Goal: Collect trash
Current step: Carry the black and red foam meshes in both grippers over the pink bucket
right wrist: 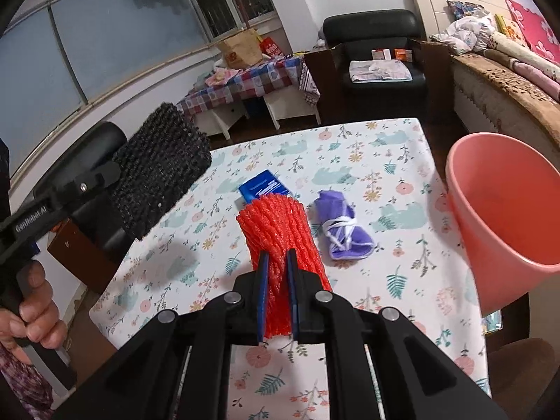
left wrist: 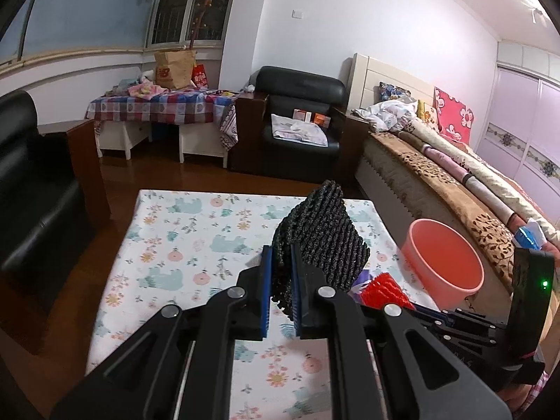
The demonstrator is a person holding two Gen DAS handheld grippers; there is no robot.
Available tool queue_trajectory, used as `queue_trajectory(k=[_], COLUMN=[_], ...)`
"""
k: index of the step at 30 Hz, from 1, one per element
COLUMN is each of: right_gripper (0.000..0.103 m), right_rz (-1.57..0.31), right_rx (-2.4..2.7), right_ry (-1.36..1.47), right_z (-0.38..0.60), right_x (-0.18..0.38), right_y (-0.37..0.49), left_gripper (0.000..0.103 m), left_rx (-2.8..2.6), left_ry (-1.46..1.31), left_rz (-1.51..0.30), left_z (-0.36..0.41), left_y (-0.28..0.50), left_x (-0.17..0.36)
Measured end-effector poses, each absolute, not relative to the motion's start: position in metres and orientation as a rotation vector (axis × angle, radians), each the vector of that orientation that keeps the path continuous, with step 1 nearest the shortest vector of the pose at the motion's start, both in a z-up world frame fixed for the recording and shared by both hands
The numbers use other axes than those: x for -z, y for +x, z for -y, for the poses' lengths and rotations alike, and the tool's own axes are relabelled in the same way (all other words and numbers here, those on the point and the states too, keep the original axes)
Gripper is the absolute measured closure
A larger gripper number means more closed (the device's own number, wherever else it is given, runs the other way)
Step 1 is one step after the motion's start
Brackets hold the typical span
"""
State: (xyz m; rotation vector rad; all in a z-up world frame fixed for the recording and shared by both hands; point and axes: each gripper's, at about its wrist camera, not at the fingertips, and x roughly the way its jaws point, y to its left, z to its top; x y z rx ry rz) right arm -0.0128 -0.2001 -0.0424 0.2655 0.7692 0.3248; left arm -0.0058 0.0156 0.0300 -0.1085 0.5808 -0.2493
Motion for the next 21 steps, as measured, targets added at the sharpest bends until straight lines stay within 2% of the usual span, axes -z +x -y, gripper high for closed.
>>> queue_trajectory(k=[21], right_gripper=[0.093], right_rz=[-0.656], right_rx=[-0.205], right_ry=[0.323], right_z=[0.3], right_x=[0.025], right_y=[-0.027], left_gripper=[0.094], left_rx=[0.352], left_ry=[-0.115], left_rz=[-0.638], left_z=[0.099], left_y=[0.022], left_x=[-0.02])
